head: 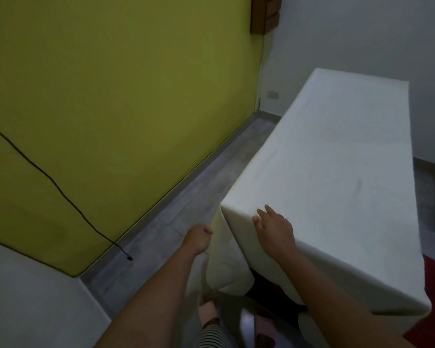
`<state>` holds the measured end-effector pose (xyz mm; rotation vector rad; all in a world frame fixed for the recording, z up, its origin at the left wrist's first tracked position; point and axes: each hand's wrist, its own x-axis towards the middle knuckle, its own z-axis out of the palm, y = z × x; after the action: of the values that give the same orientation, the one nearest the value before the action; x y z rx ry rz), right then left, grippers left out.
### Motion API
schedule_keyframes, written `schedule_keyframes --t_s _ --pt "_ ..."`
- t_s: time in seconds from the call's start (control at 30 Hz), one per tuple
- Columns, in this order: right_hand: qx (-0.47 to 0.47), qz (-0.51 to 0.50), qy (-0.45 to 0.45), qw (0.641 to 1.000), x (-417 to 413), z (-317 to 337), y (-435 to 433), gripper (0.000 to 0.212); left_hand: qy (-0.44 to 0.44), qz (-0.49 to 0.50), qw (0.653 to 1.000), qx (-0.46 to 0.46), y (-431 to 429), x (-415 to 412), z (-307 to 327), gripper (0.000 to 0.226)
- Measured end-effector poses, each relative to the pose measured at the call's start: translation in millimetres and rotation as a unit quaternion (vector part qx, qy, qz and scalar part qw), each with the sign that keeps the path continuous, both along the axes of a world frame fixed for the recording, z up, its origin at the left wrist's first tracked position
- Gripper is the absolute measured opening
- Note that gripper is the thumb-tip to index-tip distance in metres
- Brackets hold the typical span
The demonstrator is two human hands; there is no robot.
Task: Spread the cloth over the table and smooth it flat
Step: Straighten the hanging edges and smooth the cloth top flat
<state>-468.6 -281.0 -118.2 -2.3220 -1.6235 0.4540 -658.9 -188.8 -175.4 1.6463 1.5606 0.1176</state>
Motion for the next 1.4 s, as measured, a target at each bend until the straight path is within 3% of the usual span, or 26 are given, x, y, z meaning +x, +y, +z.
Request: schedule_keyframes --t_s 0.33,0.57,0.83,1.07,1.4 --pt "0.022 0.116 -0.021 0.993 -64 12 90 0.043 0.084 0.043 0.994 0.052 51 -80 4 0.034" --pt "-0.104 0.201 -0.048 0.973 -115 -26 178 0.048 0.1 0.03 0.993 0.061 124 -102 12 0.047" --pt "-0.243 0.186 -0.046 0.951 -159 -49 263 0.052 0.19 -0.092 0.977 0.023 204 -151 10 0.053" --pt "-0.234 0.184 -0.043 0.954 -178 -32 331 0.052 0.254 -0.137 0.956 0.053 278 -170 30 0.053" --pt "-0.232 0.094 -0.013 0.968 -113 -32 425 0.053 0.275 -0.26 0.92 0.097 398 -89 45 0.054"
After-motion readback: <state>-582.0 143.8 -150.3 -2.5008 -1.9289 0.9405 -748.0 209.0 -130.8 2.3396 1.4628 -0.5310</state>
